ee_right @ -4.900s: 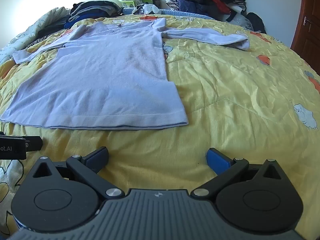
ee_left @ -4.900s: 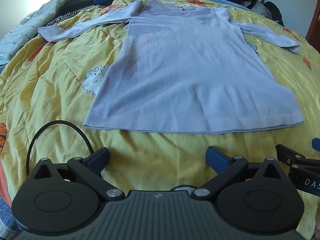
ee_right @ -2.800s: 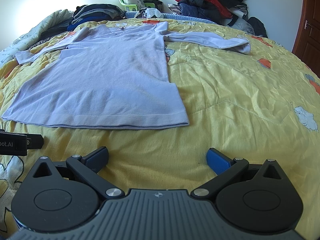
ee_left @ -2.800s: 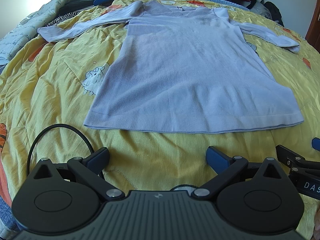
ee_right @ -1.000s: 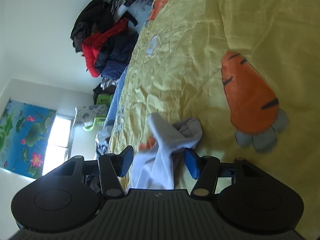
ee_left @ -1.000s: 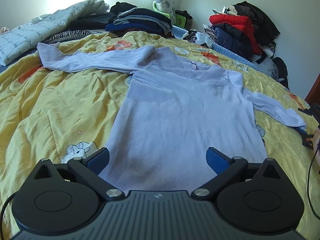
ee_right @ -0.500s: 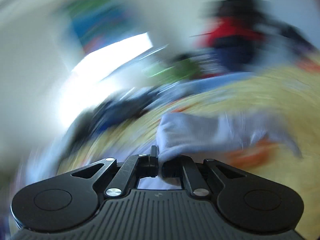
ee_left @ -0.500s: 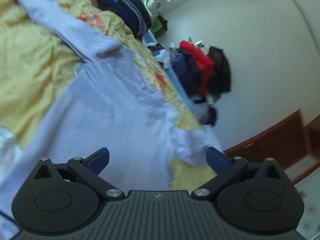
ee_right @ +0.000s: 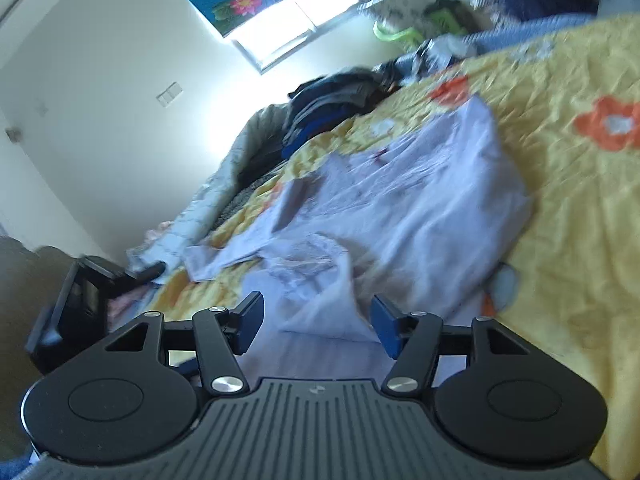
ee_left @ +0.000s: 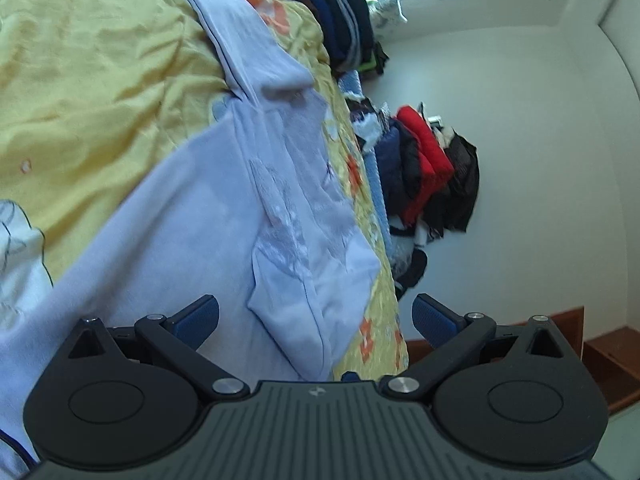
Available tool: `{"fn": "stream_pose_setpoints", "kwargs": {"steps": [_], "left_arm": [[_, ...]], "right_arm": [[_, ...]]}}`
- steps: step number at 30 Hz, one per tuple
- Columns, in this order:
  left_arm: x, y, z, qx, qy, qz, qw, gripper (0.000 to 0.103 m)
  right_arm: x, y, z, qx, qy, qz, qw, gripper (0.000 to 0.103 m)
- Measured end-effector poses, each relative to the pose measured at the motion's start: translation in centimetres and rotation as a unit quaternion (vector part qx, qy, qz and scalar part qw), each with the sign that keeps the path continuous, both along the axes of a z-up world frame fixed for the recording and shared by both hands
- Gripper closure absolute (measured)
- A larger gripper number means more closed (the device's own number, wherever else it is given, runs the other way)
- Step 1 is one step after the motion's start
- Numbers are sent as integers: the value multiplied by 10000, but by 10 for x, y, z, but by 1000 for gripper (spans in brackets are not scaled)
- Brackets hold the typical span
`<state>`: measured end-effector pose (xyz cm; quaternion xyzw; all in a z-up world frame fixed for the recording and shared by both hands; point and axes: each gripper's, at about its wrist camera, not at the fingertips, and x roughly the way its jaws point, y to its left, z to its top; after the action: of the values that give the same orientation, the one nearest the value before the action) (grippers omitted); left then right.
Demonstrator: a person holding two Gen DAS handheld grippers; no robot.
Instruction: Fold small clothes
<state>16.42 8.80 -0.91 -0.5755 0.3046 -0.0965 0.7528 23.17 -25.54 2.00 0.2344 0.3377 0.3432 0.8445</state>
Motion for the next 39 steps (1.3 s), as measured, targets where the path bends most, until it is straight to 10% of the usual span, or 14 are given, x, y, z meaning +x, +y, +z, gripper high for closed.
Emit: {"fn": "stream_pose_setpoints", "kwargs": {"steps": [3,7,13,17,22,26,39], "left_arm": [[2,5,2,-75,52,207,9997,0],[-12,8,3,-26,25,318,9995,0],[-15,9,-7,-65,140,180,9997,0],[-10,10,-12,-53,239,157,9996,0],[-13,17,-17,-158,190,144,9996,0],[-17,23,-24,-398,156,106,9990,0],[-36,2,-10,373,268,-445,9980,0]], "right_arm": [[46,11,7,708,761,545,9931,26],[120,40,5,911,1442,762,9824,29],[165,107,-24,-731,1677,1287,9747,56],[154,126,-29,-826,1633,1655,9691,98],[113,138,0,-717,851,1750,9783,98],[22,150,33,-1087,-138,3088,9448,98],[-4,65,-1,500,1200,1975,9716,72]]}}
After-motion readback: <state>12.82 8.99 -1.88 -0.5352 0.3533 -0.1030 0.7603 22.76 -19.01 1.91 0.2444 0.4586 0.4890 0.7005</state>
